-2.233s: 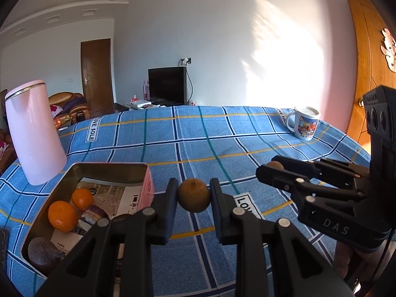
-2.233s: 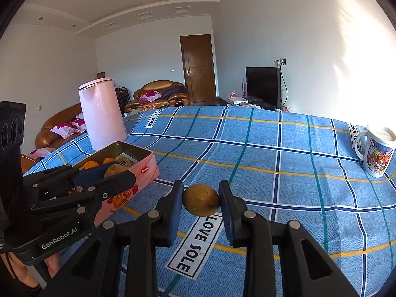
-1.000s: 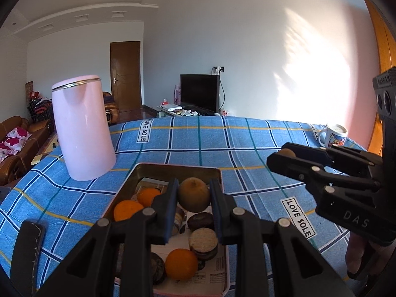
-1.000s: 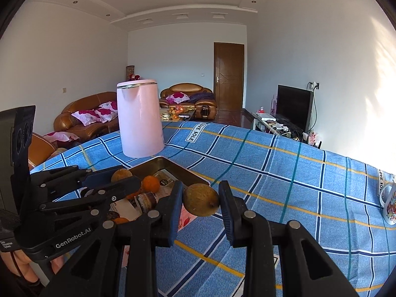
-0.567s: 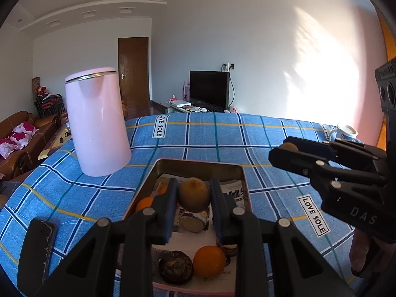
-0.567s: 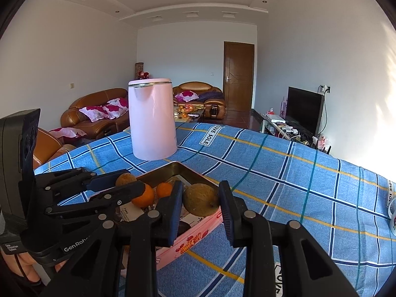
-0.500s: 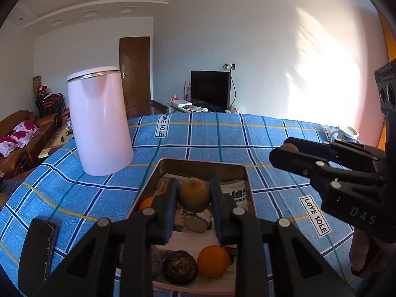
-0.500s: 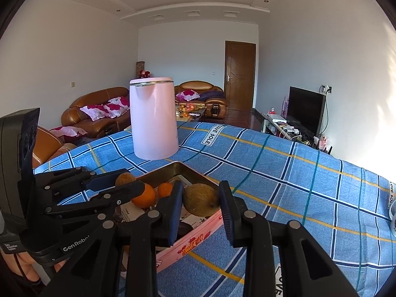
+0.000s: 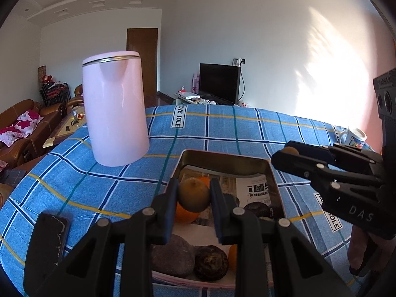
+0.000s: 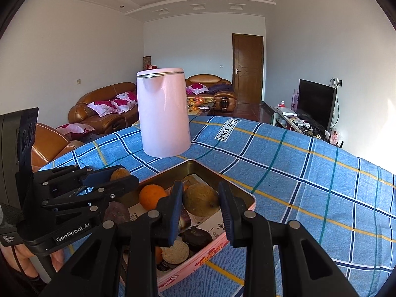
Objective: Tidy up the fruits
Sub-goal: 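Release the tan fruit into the tin with the left tool while the right tool releases its own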
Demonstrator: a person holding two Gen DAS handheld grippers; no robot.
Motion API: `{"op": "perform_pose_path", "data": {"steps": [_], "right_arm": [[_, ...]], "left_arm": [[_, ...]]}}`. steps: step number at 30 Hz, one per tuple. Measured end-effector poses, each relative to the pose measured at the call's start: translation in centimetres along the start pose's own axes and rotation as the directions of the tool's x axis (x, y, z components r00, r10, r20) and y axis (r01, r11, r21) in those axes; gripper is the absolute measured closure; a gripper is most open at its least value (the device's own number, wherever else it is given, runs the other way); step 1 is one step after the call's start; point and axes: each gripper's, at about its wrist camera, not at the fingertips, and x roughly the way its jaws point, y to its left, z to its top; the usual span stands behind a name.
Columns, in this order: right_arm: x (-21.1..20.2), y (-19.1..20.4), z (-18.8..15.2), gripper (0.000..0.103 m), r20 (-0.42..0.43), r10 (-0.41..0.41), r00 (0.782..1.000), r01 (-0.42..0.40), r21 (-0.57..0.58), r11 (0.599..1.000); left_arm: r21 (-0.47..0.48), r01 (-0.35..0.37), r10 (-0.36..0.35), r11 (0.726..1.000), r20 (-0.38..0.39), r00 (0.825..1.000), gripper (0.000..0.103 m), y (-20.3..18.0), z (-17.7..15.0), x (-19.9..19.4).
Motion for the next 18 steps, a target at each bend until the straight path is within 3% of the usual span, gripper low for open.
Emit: {"op": "perform_pose_path", "data": {"steps": [18], "right_arm": [[4.6,-0.6,-1.1,0.072,-0.115,-0.011,0.993,0.017,0.054,0.998]], "left_arm": [[0.045,0.041,-0.036,0.998,-0.089,0.995,0.076,-1.3,-0.6,2.2]]}}
